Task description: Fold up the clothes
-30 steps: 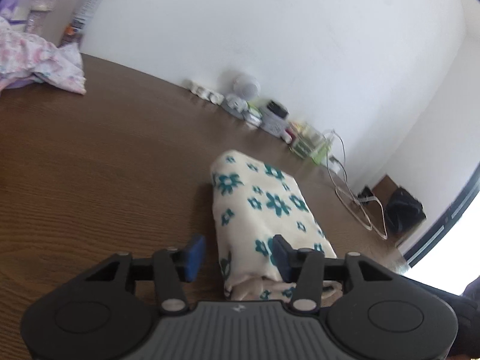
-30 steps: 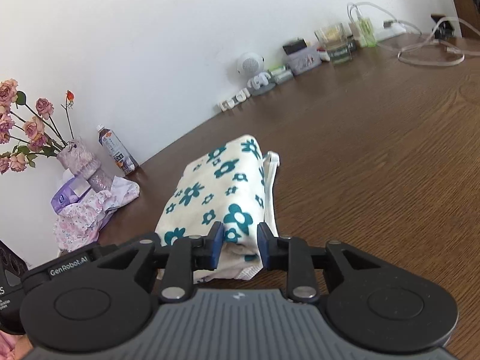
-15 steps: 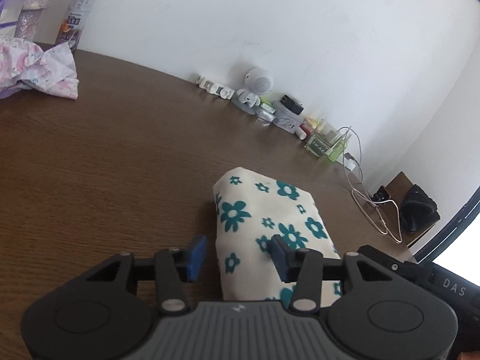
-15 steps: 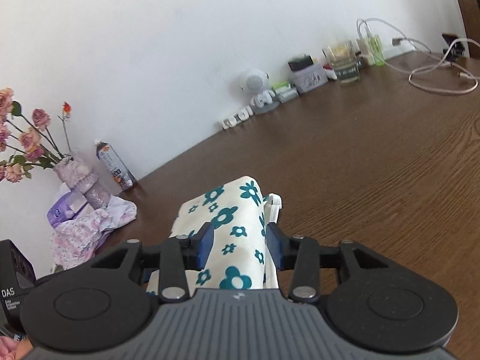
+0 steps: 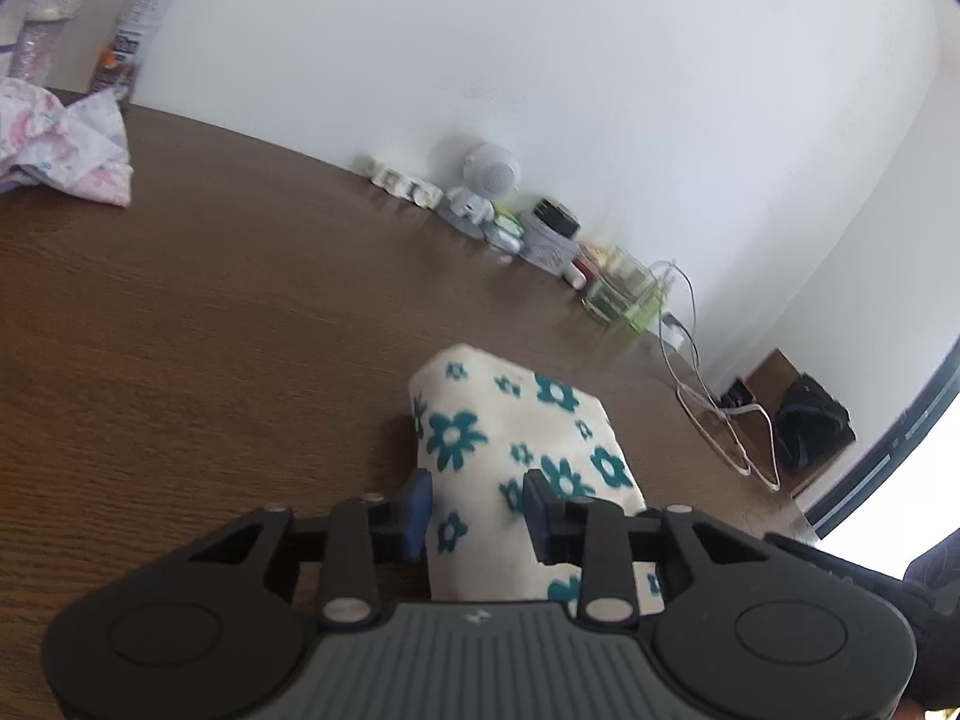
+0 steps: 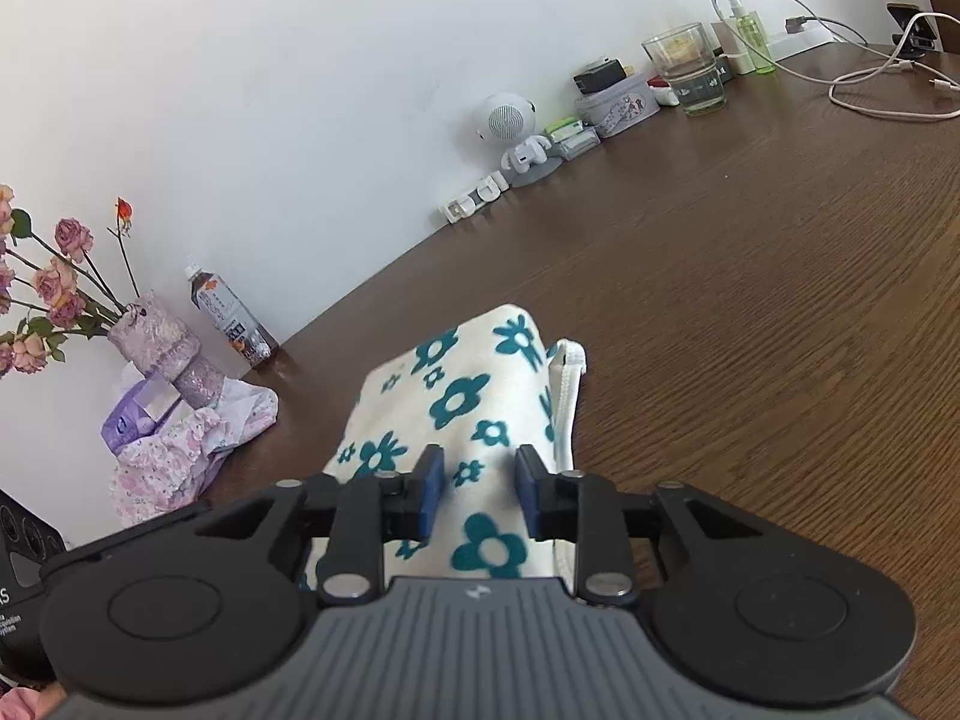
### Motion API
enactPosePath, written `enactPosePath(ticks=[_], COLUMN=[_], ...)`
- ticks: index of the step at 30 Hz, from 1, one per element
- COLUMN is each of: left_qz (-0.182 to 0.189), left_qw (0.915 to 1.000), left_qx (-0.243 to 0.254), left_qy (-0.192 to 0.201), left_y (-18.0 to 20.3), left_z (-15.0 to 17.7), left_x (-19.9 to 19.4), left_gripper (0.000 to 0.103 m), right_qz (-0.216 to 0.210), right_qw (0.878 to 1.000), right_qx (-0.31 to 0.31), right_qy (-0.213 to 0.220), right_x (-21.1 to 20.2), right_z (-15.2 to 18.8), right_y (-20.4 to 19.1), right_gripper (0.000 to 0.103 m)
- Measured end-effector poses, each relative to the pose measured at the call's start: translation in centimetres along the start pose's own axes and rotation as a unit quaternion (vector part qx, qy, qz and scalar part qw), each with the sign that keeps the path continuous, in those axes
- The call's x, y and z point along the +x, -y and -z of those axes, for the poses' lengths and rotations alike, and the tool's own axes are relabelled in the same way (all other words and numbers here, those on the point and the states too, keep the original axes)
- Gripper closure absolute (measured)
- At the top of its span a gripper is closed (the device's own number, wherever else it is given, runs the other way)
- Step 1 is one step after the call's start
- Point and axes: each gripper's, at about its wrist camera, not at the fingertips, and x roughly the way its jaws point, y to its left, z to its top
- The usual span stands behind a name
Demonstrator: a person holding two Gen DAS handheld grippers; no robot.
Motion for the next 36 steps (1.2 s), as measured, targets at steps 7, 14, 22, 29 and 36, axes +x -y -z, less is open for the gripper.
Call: enactPosePath(ticks=[7,14,22,29,36], left_qz=[-0.022,-0.016,-0.025,-0.013,-0.002], left_qw=[0.9997,0.9995,0.9993,0.9996,0.9989], left_qx=[0.000,0.022,0.027,-0.008,-0.044], left_qy=[-0.013,-0.015,0.002,-0.024,-0.017], left_y=[0.4,1.0,1.0,0.0,-0.7], left_z=[-1.0,-0.9,-1.1,-2.0,-2.9], left_x=[1.6,2.1,1.5,3.1,3.3], left_gripper=[0.073,0.085,0.071,0.091,0.074], right_qz=[0.015,0.008,0.011,0.014,0.013], right_qw=[1.000,1.000,1.000,1.000,1.000], right_qx=[-0.003,0.000,-0.010,-0.014,-0.012], right_qy=[-0.002,-0.011,-0.008,-0.015,-0.008], right_x=[1.5,2.5,2.1,3.4,3.6], right_z=[-1.3,-1.2,-1.7,-2.6,-2.9], right_y=[-0.1,0.0,0.0,-0.1,0.0], right_gripper=[0.070,0.080,0.064,0.070,0.064])
